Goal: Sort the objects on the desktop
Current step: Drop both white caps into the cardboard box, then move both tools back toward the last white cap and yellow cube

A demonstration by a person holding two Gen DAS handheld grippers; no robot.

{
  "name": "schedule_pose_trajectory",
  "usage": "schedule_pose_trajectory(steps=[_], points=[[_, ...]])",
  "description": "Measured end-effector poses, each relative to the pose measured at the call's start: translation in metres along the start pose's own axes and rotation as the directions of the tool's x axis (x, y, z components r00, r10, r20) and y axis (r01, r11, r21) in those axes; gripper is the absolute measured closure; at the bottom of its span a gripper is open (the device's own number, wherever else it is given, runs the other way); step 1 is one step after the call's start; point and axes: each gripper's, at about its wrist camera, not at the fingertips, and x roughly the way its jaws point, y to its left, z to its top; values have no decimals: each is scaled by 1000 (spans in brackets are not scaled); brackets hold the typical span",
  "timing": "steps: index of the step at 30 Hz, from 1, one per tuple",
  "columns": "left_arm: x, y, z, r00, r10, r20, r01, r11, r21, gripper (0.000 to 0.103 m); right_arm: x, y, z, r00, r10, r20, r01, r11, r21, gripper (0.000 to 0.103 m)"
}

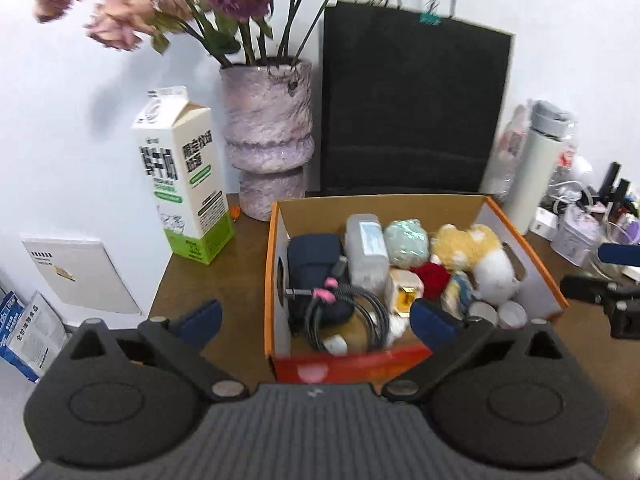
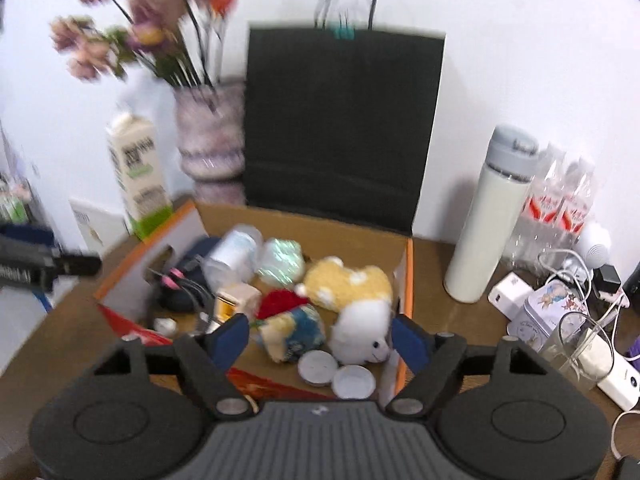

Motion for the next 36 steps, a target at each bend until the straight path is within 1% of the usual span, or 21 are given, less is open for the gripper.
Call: schedule_pose_trajectory(steps=[3,5,7,10,13,16,20,23,25,27,31,36], points=[[-30,-4,-34,999,-23,48,23,1000,0,0,-25,7,-30,996,-15,83,13,999,31,18],[-44,-5,-57,997,-54,54,54,999,-6,0,-39,12,-58,994,-37,104,33,998,48,17],[-58,-7,-83,995,-76,70,78,997,-19,0,-50,17,-92,992,-57,111,50,997,65,16],[-65,-12,-116,995,-83,47,84,996,-34,0,-58,24,-134,994,-66,86,58,994,89,16],[-71,-19,-147,997,-70,27,71,997,-44,0,-65,38,-169,997,-54,57,50,995,81,16],[-75,-31,-173,999,-40,8,40,999,-18,0,-75,53,-190,997,-48,59,45,998,43,16],[-86,-40,-196,1000,-22,-22,22,1000,4,0,-94,66,-200,994,-58,88,59,998,-12,16],[-92,-45,-204,1000,-12,-26,13,1000,25,0,-109,68,-203,991,-62,122,64,998,-16,13],[-93,-48,-206,999,10,-39,-8,999,36,0,-115,66,-204,990,-51,133,52,999,-1,13],[-96,-50,-206,999,22,-35,-21,999,37,0,-117,63,-205,990,-53,132,52,999,11,13],[-100,-53,-204,1000,10,-18,-9,999,34,0,-119,60,-205,990,-55,132,52,998,27,13],[-88,-53,-204,999,26,-42,-24,998,50,0,-113,60,-205,991,-61,123,57,998,37,13]])
